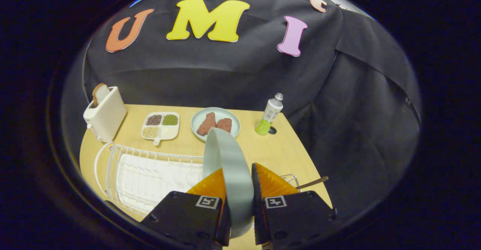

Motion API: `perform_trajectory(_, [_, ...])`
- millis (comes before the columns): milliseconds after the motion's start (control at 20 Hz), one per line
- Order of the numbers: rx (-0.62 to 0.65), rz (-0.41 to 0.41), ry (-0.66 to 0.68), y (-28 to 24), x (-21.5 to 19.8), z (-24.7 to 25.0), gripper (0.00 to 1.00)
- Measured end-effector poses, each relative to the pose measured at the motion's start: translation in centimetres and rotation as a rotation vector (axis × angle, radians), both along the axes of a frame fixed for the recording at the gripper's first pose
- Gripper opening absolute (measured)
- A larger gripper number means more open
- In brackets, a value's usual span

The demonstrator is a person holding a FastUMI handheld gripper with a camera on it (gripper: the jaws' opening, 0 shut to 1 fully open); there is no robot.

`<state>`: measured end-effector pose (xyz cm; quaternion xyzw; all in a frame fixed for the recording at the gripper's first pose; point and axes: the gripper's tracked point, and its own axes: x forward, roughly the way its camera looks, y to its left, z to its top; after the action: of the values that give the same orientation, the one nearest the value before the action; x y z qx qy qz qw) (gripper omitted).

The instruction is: Take the plate from the dish rack, then take the spoon from the basket and place it into the plate.

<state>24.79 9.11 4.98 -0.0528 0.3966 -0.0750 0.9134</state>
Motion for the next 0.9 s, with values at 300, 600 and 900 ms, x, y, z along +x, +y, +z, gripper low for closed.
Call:
perform_trajectory(300, [0.291,0.155,-0.01,2.9,-6.4,0.2,0.3])
perform_trajectory(600, [0.449,0.273,0.032,2.6,-15.6,-4.4,0.3])
perform_trajectory(900, [0.668,0.24,0.114,2.5,-21.2,-10.8,0.3])
